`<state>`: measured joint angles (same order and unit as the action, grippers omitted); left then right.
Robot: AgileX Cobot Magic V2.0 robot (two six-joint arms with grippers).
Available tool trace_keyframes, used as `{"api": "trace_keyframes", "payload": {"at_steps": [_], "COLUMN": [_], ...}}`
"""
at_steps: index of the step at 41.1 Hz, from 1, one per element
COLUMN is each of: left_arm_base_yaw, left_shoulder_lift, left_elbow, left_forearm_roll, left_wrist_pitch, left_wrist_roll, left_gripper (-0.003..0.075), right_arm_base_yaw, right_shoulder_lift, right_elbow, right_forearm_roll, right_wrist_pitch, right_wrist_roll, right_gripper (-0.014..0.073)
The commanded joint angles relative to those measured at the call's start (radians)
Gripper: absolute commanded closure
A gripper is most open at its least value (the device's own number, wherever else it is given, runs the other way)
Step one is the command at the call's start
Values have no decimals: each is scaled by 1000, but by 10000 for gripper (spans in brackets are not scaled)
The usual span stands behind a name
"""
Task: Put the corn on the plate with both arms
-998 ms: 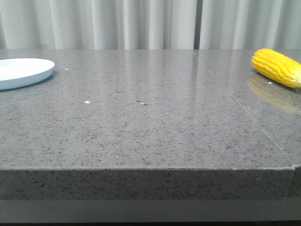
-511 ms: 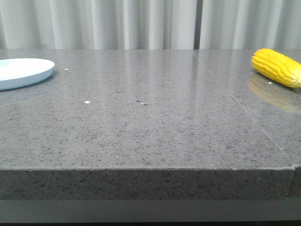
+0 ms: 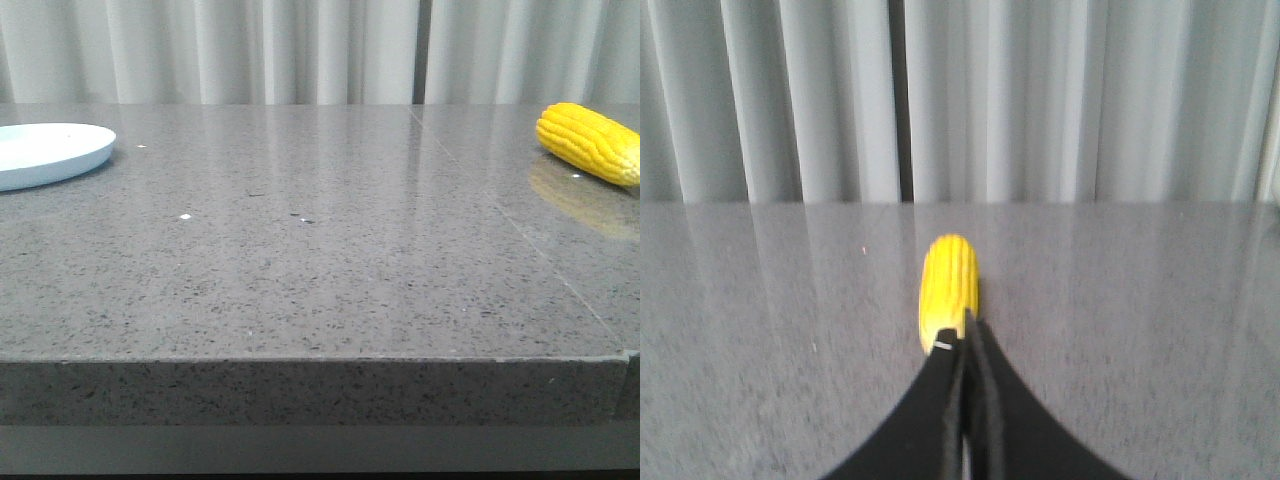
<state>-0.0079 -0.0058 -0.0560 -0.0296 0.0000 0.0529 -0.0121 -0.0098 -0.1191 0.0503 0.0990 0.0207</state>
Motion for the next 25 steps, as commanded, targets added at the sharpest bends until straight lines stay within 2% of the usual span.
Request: {"api": "trace_keyframes", "payload": {"at_steps": [1,9,18,25], "left_arm_base_yaw": [0,0,0,0], "left_shoulder_lift": [-12,40,218,355], "left_elbow": [-125,-331,-576,-667], "left_forearm_roll": [-11,-13,-13,-13], "left_wrist_pitch": [-86,-21,192,326], "left_wrist_roll": [0,0,0,0], "left_gripper": [741,741,741,741], "right_arm_base_yaw": [-6,-6,-6,-6], "right_shoulder_lift": [-8,95,261,380], "right_elbow": [-128,-326,-516,-600], "right_forearm_roll": [-1,-1,-1,-1], "right_wrist_pitch": [5,152,270,349], "right_wrist_roll": [-2,-2,-2,-2], "right_gripper": [661,661,661,661]}}
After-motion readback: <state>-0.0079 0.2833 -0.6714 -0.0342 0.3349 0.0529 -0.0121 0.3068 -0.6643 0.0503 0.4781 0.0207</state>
